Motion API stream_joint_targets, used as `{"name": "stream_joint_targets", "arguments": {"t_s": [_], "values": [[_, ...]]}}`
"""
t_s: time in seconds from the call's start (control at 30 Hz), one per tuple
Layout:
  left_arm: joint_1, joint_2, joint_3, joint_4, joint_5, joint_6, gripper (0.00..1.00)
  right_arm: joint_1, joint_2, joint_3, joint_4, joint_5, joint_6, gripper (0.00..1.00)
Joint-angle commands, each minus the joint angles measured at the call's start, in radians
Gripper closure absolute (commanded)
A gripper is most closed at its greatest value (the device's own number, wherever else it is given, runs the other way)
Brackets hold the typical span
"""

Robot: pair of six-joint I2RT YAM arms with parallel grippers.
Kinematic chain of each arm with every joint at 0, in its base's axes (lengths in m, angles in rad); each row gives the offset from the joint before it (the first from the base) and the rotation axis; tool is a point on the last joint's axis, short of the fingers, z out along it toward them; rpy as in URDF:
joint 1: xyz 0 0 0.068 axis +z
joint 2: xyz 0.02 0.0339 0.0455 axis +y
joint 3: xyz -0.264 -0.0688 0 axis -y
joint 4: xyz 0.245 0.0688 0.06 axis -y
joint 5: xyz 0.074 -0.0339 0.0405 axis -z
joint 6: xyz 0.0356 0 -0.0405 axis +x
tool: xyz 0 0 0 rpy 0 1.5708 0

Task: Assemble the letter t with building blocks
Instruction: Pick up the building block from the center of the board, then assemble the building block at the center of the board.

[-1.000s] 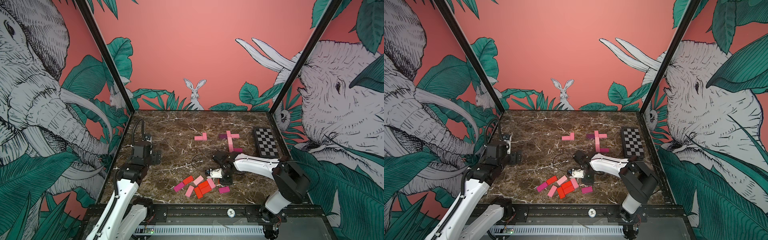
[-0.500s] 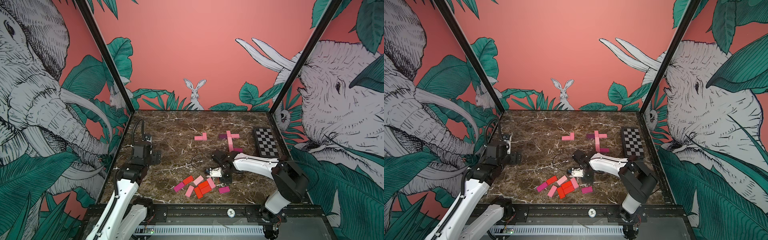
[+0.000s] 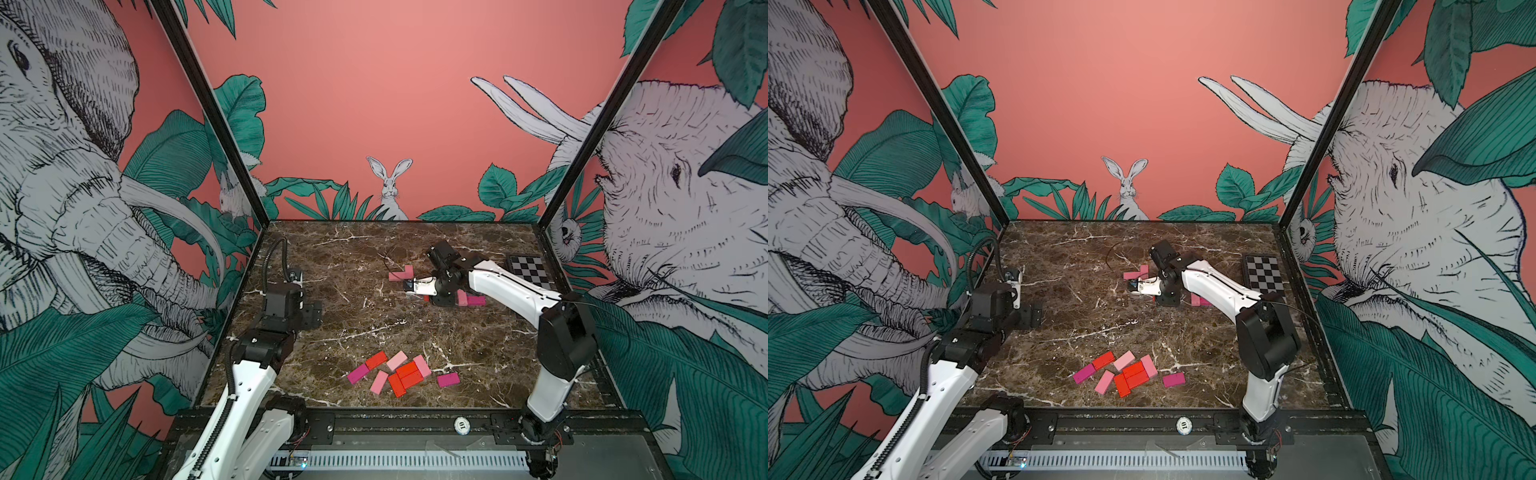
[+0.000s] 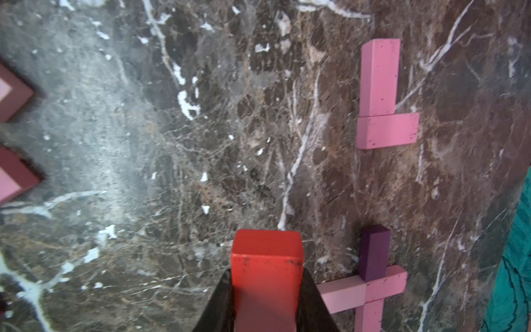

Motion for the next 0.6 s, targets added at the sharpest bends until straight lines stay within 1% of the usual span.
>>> {"name": "stream_joint_targets", "arguments": {"t_s": [0.0, 0.13, 0.2, 0.4, 0.57], "values": [[0.002, -0.022, -0.016, 0.001, -0.002, 0.0, 0.03, -0.02, 0.068, 0.098, -0.061, -0.012, -0.098, 0.87], [0.002, -0.032, -0.021, 0.009, 0.004, 0.0, 0.03, -0.038, 0.163, 0.227, -0.072, -0.023, -0.129, 0.87], [0.002, -0.033, -0.021, 0.009, 0.005, -0.002, 0.03, -0.049, 0.202, 0.267, -0.066, -0.04, -0.133, 0.86], [0.002, -0.039, -0.022, 0.017, 0.007, 0.0, 0.03, -0.065, 0.306, 0.349, -0.039, -0.013, -0.137, 0.86], [0.002, -0.05, -0.024, 0.014, 0.005, -0.002, 0.03, -0.074, 0.356, 0.388, -0.037, -0.01, -0.149, 0.85]]}}
